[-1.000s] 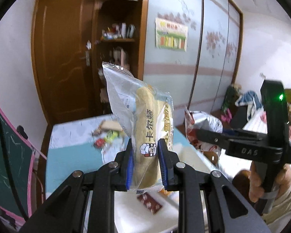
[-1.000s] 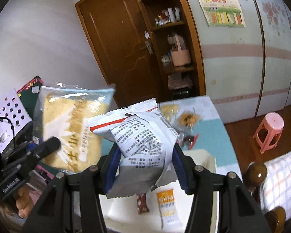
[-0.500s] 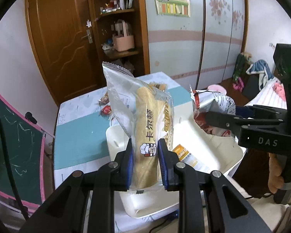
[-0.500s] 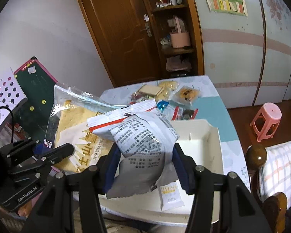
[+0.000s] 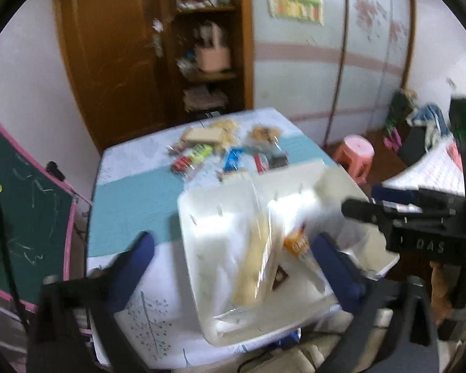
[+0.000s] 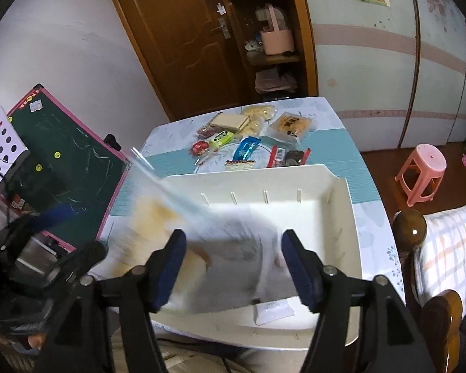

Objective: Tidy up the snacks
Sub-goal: 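Lower both bags into the white tray and open both grippers, then move both grippers back over the remaining snacks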

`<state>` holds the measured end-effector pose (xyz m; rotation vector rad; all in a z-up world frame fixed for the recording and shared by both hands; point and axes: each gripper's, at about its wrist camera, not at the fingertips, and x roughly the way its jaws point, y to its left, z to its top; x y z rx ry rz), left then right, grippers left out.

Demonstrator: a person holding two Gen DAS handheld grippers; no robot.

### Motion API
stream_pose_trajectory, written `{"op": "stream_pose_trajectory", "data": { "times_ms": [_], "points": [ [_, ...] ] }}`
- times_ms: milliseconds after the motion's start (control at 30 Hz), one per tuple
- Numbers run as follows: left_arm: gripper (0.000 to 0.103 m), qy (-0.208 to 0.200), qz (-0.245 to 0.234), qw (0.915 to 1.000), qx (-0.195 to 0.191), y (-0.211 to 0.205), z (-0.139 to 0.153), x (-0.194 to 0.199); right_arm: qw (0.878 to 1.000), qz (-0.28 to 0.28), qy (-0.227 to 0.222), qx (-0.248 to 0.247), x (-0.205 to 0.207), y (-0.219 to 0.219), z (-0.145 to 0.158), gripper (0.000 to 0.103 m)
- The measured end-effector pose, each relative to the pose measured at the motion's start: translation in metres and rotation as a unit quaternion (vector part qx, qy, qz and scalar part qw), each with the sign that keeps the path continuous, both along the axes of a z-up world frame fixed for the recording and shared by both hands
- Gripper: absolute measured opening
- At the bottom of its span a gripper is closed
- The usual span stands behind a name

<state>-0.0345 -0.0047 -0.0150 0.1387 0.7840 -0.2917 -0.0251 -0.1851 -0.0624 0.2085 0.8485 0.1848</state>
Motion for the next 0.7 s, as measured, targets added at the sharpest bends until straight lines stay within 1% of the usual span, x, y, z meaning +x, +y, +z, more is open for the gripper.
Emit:
{"op": "stream_pose_trajectory", "data": {
  "times_ms": [67, 100, 300, 400, 700],
  "points": [
    [0.102, -0.007, -0.001, 1.0000, 0.000, 0.000, 0.002, -0.001, 1.000, -0.002, -0.004, -0.001, -0.001, 0.000, 0.001, 0.072],
    [0.102, -0.009, 0.002, 0.9999, 0.006, -0.001, 0.002, 0.000, 1.000, -0.002, -0.006, -0.001, -0.002, 0.000, 0.001, 0.073],
    [0.102, 0.014, 0.006, 0.9996, 0.024, -0.004, -0.010, 0.008, 1.000, 0.007, -0.003, -0.010, -0.001, 0.007, 0.001, 0.073],
    [0.102, 0.019, 0.008, 0.9997, 0.015, -0.003, -0.011, 0.010, 1.000, 0.010, -0.001, -0.013, -0.001, 0.008, 0.000, 0.073],
    [0.102, 0.028, 0.011, 0.9994, 0.014, -0.001, -0.017, 0.016, 0.999, 0.019, 0.023, -0.012, 0.008, 0.012, -0.010, 0.073]
  ]
}}
